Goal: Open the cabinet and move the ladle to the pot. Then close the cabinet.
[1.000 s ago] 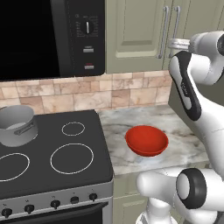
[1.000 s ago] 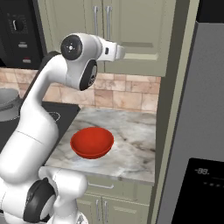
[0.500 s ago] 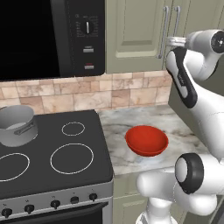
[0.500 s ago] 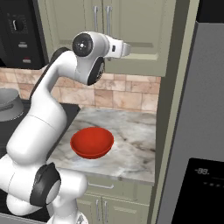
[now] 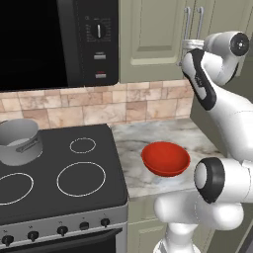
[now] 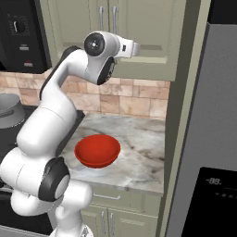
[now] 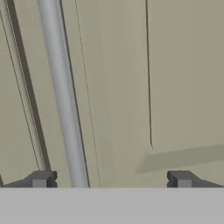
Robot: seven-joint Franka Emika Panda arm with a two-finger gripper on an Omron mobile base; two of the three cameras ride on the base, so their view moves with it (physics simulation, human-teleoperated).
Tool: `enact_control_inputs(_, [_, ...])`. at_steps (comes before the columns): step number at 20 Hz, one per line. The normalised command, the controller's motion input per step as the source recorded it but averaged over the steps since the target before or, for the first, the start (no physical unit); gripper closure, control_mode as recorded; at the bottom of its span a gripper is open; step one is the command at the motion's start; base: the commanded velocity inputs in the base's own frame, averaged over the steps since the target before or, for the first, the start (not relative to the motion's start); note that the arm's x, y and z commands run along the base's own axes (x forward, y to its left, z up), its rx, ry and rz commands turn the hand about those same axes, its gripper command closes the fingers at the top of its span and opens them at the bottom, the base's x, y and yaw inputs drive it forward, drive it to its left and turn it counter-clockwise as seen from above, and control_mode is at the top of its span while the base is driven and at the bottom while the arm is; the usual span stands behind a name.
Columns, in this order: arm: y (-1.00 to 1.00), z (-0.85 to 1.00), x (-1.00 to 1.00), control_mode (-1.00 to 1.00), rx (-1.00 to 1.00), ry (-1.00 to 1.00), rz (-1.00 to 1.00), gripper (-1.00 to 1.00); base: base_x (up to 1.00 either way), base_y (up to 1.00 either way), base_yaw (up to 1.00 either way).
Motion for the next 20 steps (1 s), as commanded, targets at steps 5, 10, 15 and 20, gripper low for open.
enact_control_inputs(5, [0.00, -0.03, 0.43, -1.00, 0.00, 0.00, 0.00, -1.00, 0.00, 0.00, 0.00])
enact_control_inputs(10, [0.00, -0.02, 0.38, -1.00, 0.00, 0.00, 0.00, -1.00, 0.00, 0.00, 0.00])
enact_control_inputs(15, [0.00, -0.01, 0.22, -1.00, 0.00, 0.01, 0.00, 1.00, 0.00, 0.00, 0.00])
enact_control_inputs(20, [0.00, 0.00, 0.00, -1.00, 0.00, 0.01, 0.00, 1.00, 0.00, 0.00, 0.00])
